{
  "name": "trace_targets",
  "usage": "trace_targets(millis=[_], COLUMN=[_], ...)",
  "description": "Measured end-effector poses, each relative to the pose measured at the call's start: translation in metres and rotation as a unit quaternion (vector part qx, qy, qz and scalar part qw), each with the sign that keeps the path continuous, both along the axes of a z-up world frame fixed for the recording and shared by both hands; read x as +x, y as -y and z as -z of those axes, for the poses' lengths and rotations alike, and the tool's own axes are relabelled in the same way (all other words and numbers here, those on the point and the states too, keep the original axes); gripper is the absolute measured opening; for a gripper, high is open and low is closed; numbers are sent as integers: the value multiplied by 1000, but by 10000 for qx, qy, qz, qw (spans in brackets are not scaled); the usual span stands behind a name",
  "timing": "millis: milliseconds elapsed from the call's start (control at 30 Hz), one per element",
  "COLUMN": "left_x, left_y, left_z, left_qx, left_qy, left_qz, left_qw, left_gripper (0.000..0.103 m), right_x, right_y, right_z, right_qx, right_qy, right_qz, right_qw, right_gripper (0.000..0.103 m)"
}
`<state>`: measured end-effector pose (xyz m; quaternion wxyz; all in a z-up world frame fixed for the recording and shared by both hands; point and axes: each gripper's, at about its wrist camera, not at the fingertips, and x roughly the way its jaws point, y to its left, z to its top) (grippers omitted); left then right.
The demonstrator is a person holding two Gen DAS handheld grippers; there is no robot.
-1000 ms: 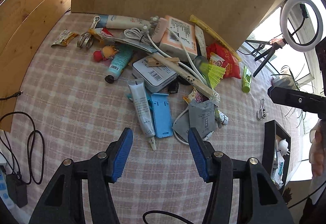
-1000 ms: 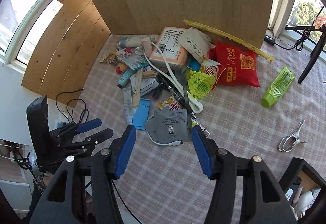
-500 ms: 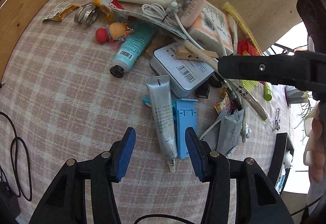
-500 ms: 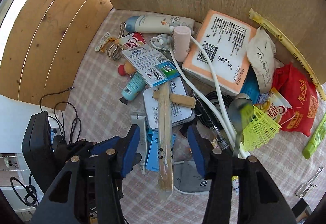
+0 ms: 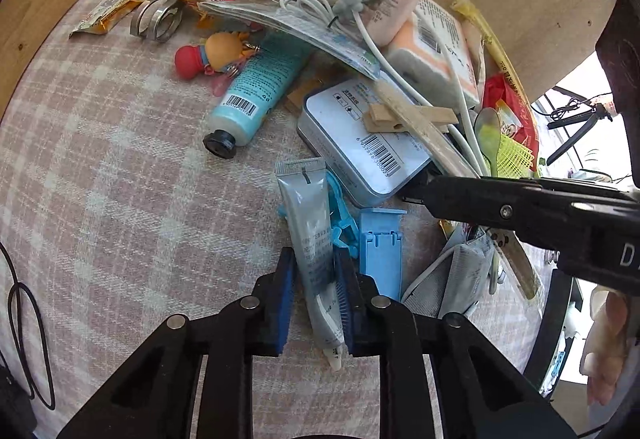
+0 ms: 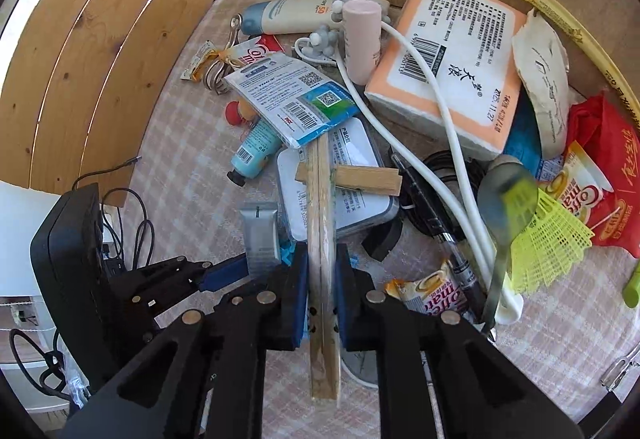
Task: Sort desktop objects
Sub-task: 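Grasp the wooden chopsticks with the right tool while the left tool grasps the grey tube, then carry the chopsticks and grey tube into the black tray and release them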
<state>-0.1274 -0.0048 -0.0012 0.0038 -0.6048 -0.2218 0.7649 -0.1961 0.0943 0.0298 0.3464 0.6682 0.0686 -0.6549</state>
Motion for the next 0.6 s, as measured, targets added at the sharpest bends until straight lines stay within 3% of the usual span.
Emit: trace_targets(millis=[67, 600], left_x=[5, 78], left_y=[3, -8], left_z=[3, -1], left_qx=[79, 116], left_qy=[24, -36], left_qz=[-70, -219], left_qw=[9999, 9997], left_gripper=[7, 7], right_x=[7, 78], right_y=[-6, -71], right_z=[1, 26], right_qx=[-77, -386], right_qy=[32, 286], right_qz=[17, 445], right_qw=[10000, 9979], right_gripper=[12, 9])
